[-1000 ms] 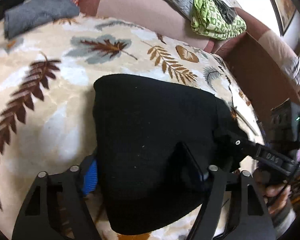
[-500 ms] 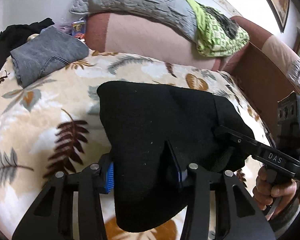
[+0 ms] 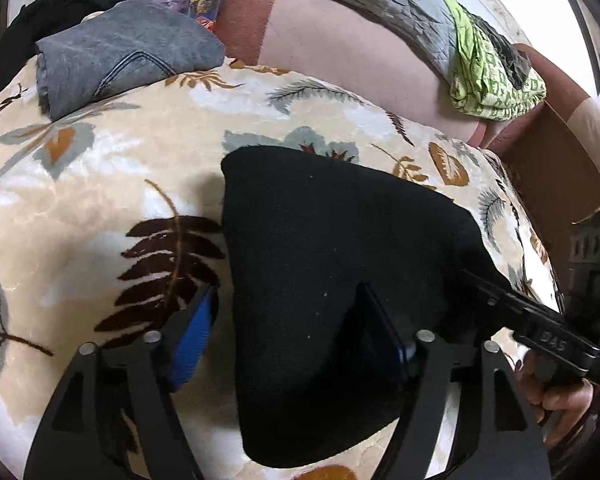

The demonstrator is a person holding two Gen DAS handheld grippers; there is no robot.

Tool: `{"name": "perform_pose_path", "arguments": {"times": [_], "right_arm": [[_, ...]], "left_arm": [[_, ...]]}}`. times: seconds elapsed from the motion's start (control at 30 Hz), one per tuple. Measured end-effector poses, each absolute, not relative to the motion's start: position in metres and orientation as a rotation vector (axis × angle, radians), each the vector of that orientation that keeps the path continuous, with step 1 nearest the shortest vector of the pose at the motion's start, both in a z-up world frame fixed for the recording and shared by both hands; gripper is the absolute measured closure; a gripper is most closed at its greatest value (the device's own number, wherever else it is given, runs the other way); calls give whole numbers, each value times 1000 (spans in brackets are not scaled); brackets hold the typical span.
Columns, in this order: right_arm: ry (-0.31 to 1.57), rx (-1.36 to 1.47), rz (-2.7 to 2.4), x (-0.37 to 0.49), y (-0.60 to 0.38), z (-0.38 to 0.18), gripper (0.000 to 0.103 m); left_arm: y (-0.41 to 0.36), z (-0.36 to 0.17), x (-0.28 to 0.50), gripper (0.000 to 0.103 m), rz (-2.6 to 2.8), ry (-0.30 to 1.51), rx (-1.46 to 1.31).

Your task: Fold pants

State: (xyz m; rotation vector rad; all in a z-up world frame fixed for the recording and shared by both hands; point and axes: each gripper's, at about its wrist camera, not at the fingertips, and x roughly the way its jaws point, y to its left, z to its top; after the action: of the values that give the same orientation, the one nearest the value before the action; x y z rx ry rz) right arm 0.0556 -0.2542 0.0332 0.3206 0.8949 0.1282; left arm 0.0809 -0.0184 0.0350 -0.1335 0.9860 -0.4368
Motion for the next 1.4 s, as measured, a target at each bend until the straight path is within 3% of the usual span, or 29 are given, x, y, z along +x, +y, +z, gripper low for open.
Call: {"name": "perform_pose_path", "arguments": {"times": [0.2, 0.33, 0.5, 0.67, 0.8, 0.93, 1.4], "right_arm": [[800, 249, 143, 30, -242, 69, 53], [846, 152, 181, 29, -216, 63, 76], [888, 54, 143, 26, -197, 43, 76], [831, 108, 160, 14, -200, 72, 73], [775, 122, 128, 0, -199, 89, 51], [750, 124, 95, -10, -195, 97, 44], [700, 133, 68, -33, -196, 117, 35]], "left_arm": [[-18, 48, 72, 28, -384, 939, -64], [-15, 49, 65, 28, -340, 938, -50], [-12, 48, 55, 28, -309, 946, -56], [-11, 62, 37, 28, -284, 891, -24], [-10, 74, 23, 28, -266, 847, -9], [-10, 88, 6, 27, -246, 798, 20], [-7, 118, -27, 21, -215, 727, 1]]}}
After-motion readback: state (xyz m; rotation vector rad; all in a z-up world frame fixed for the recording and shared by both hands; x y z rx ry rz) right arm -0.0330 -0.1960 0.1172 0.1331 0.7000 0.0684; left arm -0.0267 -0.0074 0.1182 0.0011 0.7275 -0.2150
